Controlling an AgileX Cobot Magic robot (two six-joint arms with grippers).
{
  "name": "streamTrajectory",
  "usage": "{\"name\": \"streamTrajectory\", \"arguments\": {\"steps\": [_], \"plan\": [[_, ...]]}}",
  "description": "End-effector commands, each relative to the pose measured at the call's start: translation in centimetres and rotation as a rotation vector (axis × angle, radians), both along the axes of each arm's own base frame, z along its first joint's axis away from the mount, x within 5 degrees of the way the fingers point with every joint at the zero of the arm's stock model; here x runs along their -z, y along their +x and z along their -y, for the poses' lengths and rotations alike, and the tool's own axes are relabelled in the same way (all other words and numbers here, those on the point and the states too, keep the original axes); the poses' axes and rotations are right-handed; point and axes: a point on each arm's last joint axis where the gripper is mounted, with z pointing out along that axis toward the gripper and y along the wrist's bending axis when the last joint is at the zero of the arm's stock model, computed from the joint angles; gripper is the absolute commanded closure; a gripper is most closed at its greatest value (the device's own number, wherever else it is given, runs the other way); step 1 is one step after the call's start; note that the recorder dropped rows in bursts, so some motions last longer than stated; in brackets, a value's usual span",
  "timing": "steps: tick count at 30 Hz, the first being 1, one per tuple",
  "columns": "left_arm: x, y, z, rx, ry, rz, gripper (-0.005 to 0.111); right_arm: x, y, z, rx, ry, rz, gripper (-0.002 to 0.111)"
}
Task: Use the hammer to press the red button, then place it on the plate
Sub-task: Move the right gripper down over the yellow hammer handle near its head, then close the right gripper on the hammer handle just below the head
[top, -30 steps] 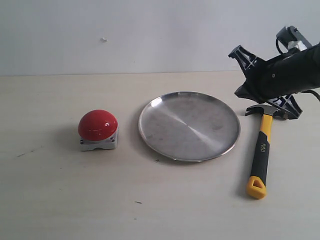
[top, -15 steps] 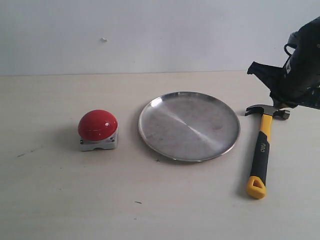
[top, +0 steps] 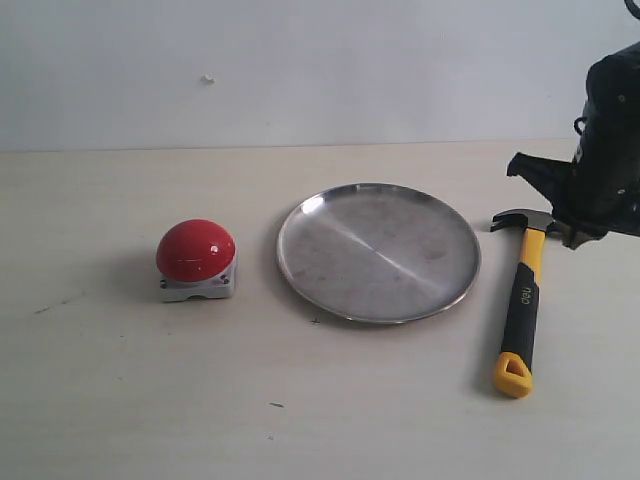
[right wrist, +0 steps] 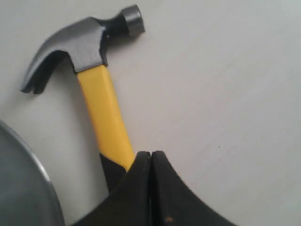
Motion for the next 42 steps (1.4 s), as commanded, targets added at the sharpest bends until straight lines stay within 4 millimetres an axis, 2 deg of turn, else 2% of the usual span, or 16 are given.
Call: {"name": "streamTrajectory", "arguments": {"steps": [1,6,11,18,25,35,42], "plan": [[0.0,-0.1,0.0,0.005,0.003,0.005,0.107,1.5,1.3,0.2,-0.018,0.040,-0.057,0.108],[0.0,-0.1,0.0,0.005,0.003,0.005,0.107,1.4,2.0,-0.4,-0.004,0.102,0.012,0.108],[0.0,-0.1,0.0,0.005,0.003,0.005,0.107,1.6,1.7,-1.0,0.021,0.160,-0.014,0.108],[0.0,-0.1,0.0,0.005,0.003,0.005,0.107,1.1,2.9,0.0,-0.126,0.125,0.084,0.107],[0.0,-0.1,0.0,0.005,0.003,0.005,0.107,0.5,3.8,2.0,-0.143,0.095,0.005,0.094],[0.0,-0.1,0.0,0.005,0.003,0.005,0.107,2.0,4.9,1.6,-0.156,0.137,-0.023,0.063],[0.0,-0.1,0.0,0.005,0.003,0.005,0.107,3.4,5.5,1.6,-0.173,0.133,-0.073,0.061]]}}
